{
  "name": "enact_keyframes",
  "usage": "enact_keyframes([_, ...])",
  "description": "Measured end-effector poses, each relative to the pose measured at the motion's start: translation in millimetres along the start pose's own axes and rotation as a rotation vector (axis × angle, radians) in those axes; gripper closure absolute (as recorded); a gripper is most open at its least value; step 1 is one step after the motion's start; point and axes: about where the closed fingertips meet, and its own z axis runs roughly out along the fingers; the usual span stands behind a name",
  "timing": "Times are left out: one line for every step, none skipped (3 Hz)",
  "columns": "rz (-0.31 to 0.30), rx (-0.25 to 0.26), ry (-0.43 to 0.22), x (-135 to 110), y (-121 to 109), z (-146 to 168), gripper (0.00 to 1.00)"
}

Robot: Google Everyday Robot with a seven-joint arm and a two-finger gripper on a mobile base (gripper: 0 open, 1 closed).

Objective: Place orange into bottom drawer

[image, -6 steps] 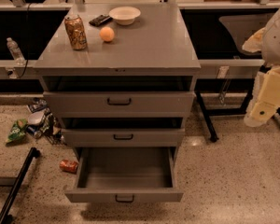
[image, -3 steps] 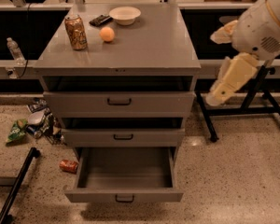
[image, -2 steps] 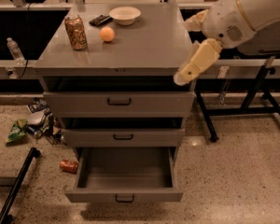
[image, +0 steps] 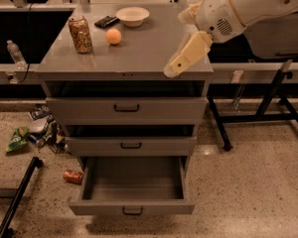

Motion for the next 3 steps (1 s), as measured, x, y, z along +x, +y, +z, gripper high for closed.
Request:
enact_keyframes([-0.022, -0.024, -0.054, -11.3, -6.6, 30.9, 0.0])
enact_keyframes([-0.041, -0.047, -0.122, -27.7, -17.7, 70.7, 0.0])
enact_keyframes([-0.064, -0.079, -0.2, -52.3, -29.2, 113.2, 0.0])
